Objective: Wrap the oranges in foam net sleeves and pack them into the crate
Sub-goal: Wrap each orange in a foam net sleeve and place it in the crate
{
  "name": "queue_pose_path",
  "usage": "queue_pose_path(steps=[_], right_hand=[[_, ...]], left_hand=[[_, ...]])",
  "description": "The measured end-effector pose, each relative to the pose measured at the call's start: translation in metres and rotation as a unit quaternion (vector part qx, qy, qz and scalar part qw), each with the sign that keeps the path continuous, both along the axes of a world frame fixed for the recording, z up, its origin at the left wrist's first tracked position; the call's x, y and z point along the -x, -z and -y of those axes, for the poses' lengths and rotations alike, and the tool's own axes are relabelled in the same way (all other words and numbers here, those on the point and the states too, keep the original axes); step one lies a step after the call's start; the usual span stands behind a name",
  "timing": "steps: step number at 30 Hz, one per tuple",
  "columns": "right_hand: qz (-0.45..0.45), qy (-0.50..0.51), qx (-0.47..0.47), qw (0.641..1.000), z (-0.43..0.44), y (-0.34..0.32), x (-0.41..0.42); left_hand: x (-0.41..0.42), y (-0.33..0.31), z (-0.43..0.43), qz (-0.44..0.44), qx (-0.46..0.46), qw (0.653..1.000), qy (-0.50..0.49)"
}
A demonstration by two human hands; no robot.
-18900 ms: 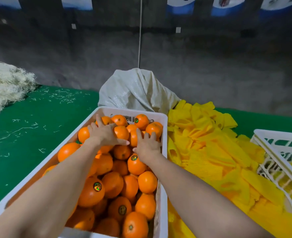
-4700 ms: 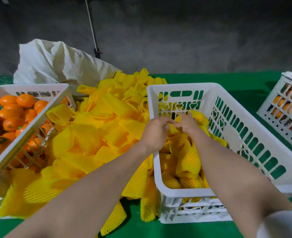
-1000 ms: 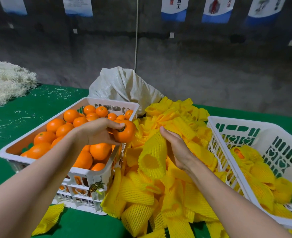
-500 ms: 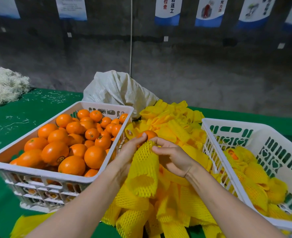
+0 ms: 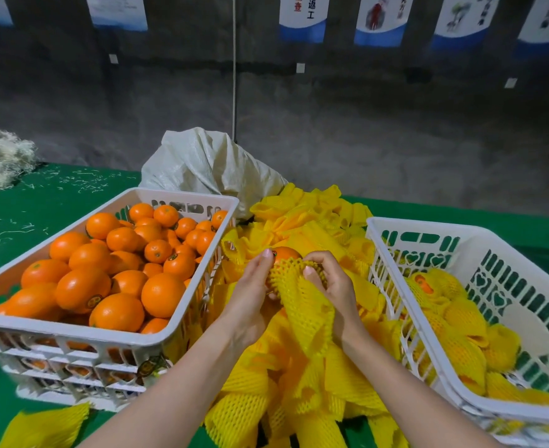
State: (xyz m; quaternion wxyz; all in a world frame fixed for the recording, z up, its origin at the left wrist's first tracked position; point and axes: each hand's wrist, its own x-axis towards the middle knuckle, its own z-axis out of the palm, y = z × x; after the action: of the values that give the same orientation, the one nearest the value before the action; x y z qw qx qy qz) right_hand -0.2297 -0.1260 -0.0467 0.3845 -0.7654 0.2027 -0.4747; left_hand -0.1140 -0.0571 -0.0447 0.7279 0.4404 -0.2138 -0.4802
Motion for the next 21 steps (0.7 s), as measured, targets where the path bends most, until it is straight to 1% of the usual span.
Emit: queue_pose_path(steps=[2,4,6,8,10,13,15,16,17,19,20,21], right_hand=[[0.009,0.017,0.017,1.000,-0.003,0.003,0.000],[0.002,0.035,0.047,0.998,-0.007,0.004,-0.001],[-0.002,0.065,0.056,0.996,-0.011,0.002,-0.001],[-0.001,0.085,0.027,0.996,-0.010,0.000,-0.002],[0.001,0.085,0.005,0.996,-0.010,0.000,-0.001],[-0.003,0.042,-0.021,0.999,-0.018,0.004,-0.001],[-0.020,0.019,0.004,1.000,-0.024,0.009,-0.001],[-0.029,0.008,0.004,1.000,-0.025,0.010,-0.001],[-0.035,0.003,-0.016,0.999,-0.025,0.009,0.000],[-0.016,0.005,-0.109,0.994,-0.022,0.004,-0.002],[0.015,0.006,-0.180,0.984,-0.021,0.000,-0.003],[0.055,0.007,-0.255,0.965,-0.020,-0.005,-0.006]], left_hand=[[0.003,-0.003,0.002,0.008,-0.008,1.000,0.011],[0.003,-0.006,0.003,-0.024,-0.016,0.999,0.042],[0.003,-0.009,0.000,-0.044,0.000,0.996,0.080],[0.005,-0.006,-0.001,-0.004,0.023,0.995,0.096],[0.008,-0.003,-0.002,0.052,0.020,0.996,0.063],[0.009,-0.007,-0.001,0.109,-0.001,0.994,-0.012],[0.007,-0.012,0.003,0.113,-0.039,0.992,-0.027],[0.004,-0.009,0.006,0.071,-0.042,0.997,-0.010],[0.004,-0.006,0.006,0.018,-0.031,0.999,0.002],[0.005,-0.001,0.005,-0.049,-0.008,0.999,-0.011],[0.003,0.003,0.007,-0.053,-0.008,0.998,-0.015],[0.003,0.005,0.006,-0.048,-0.012,0.999,-0.015]])
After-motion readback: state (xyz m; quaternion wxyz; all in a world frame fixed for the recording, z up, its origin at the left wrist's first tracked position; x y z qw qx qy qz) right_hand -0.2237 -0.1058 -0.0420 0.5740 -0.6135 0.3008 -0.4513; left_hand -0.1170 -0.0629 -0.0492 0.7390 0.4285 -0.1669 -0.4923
